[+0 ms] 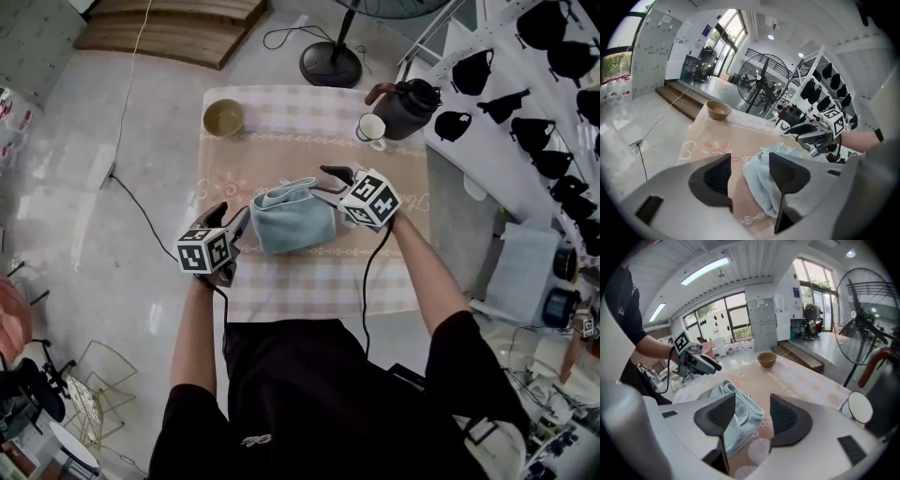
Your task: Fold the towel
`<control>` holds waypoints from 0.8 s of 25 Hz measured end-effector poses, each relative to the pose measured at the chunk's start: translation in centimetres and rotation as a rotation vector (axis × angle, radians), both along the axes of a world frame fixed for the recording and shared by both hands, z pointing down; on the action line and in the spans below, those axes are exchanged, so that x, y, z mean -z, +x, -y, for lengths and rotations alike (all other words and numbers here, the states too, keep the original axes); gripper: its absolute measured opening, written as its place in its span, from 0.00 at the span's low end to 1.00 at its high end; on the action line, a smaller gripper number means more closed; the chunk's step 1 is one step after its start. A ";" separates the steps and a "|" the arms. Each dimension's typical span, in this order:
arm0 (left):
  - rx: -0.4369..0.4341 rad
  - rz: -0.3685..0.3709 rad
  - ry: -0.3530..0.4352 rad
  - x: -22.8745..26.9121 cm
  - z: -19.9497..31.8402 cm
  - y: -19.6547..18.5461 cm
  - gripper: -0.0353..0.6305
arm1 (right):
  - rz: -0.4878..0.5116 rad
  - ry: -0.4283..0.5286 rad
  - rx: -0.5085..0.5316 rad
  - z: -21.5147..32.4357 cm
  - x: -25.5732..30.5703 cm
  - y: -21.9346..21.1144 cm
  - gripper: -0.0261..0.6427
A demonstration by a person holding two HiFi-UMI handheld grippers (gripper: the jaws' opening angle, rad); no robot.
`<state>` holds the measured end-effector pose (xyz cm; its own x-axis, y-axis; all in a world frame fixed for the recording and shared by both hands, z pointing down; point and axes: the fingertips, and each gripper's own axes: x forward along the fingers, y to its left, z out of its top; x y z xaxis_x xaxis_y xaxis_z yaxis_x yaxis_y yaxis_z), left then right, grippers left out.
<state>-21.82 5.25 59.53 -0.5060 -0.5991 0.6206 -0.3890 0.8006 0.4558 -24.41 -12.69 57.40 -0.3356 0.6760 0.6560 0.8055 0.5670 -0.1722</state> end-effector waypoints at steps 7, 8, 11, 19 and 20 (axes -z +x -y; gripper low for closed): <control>0.057 0.018 -0.035 0.2 0.5 4.9 0.38 | 0.035 -0.071 -0.224 1.0 1.0 4.5 0.10; 0.056 0.019 -0.044 0.1 0.8 5.8 0.37 | 0.035 -0.073 -0.244 1.1 0.9 5.3 0.07; 0.040 0.040 -0.109 0.0 1.9 8.5 0.07 | 0.031 -0.066 -0.265 1.5 0.4 8.0 0.04; 0.022 0.012 -0.128 -0.9 5.1 15.8 0.06 | -0.003 -0.024 -0.241 1.3 -1.6 15.6 0.04; 0.027 0.005 -0.125 -1.0 5.3 16.5 0.06 | -0.005 -0.020 -0.234 1.1 -1.7 16.6 0.04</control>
